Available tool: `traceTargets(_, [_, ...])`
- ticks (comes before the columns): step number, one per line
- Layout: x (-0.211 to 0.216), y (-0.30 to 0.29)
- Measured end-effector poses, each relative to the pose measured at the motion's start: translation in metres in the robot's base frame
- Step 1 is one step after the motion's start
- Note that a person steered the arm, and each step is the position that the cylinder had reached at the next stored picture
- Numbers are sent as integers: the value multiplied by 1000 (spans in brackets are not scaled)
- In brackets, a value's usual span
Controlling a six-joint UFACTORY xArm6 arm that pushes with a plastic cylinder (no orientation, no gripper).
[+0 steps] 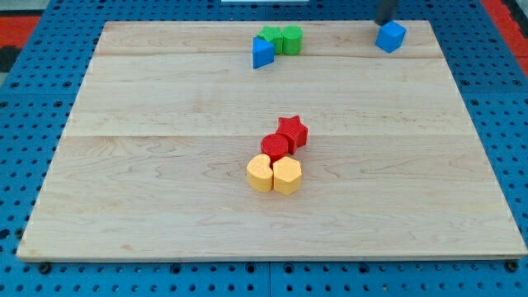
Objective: Place your hand to the right of the green circle
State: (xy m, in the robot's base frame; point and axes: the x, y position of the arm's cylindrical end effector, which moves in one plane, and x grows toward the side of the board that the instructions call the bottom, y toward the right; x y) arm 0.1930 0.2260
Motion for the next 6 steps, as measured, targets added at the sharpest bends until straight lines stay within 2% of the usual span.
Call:
traceTargets(1, [47,2])
traceTargets(2, [72,-34])
traceTargets(3, [80,13])
traceTargets(4, [107,-40])
traceTargets(5, [89,-154])
traceTargets(6, [76,-148])
